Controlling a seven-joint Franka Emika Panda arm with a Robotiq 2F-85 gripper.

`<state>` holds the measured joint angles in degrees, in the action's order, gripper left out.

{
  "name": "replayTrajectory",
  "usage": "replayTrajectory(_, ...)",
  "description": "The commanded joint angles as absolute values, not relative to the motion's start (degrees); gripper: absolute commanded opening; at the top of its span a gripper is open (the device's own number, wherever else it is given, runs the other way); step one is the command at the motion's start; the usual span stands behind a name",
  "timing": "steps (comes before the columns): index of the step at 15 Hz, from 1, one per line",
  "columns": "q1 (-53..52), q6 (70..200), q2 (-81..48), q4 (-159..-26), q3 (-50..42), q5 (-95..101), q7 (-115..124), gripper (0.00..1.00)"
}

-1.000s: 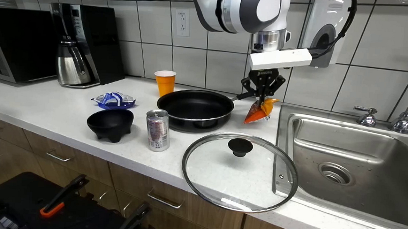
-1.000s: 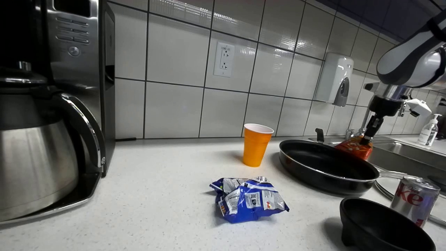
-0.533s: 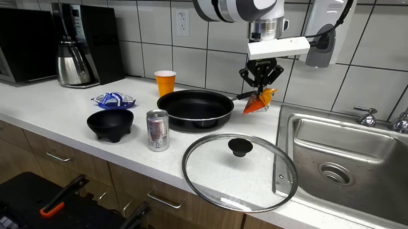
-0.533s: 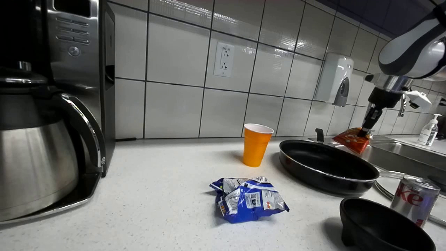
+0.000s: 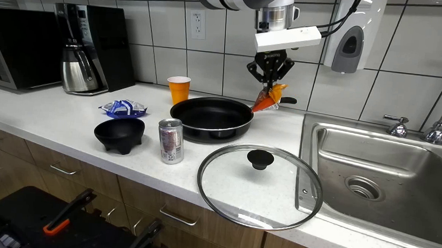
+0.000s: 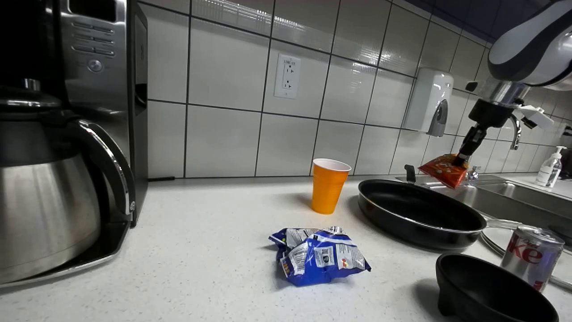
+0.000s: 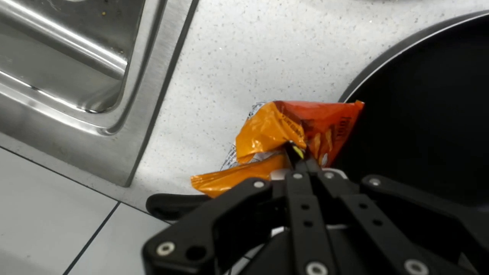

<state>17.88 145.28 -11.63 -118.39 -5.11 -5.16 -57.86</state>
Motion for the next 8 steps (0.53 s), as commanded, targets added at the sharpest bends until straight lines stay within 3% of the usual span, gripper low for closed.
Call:
replayTrajectory(1,16.9,144.9,-8.0,-121.6,-4.3,-7.7,-61.9,0.0)
replayTrajectory(8,14.5,143.8,-8.4,-122.8,-2.8,-13.6,-67.5,0.0)
